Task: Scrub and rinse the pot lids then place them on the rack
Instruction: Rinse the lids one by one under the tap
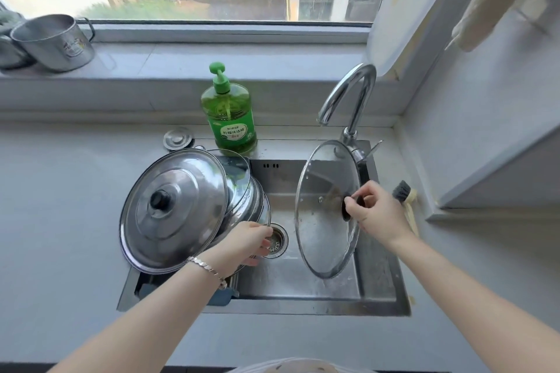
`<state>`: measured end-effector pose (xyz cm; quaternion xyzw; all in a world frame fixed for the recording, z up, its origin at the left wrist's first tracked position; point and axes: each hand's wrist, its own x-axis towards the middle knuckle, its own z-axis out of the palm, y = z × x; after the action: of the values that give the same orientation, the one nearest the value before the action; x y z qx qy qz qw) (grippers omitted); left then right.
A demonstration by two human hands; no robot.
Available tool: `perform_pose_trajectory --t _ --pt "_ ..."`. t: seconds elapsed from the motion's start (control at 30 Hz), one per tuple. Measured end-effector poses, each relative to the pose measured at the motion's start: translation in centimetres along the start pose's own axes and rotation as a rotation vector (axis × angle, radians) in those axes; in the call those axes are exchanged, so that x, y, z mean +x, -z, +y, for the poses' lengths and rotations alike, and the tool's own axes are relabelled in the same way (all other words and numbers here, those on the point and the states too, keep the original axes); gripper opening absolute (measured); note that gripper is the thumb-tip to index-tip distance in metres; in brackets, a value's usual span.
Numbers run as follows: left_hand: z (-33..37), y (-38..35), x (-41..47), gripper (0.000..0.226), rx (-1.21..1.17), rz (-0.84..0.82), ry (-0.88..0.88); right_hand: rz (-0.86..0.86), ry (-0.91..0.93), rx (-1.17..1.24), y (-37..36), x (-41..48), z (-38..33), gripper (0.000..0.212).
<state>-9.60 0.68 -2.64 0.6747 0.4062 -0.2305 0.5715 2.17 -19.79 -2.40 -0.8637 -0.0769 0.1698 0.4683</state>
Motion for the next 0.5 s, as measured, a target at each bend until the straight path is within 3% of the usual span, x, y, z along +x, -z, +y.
perform_pose_trajectory --t 0.1,0.2,0.5 --pt "-0.2 0.4 -0.2 0.023 -0.001 0.016 0.001 -0.025 -0.088 -0.090 -1.0 0.3 1.3 0.020" --pt "-0.3 0.7 -0.1 0.024 -0.016 0.031 0.005 -0.036 -0.126 -0.021 -1.6 0.5 2.0 0.019" --pt "-0.7 0.7 0.3 0.024 -0.022 0.033 0.020 0.001 -0.157 -0.052 -1.3 1.1 2.5 0.019"
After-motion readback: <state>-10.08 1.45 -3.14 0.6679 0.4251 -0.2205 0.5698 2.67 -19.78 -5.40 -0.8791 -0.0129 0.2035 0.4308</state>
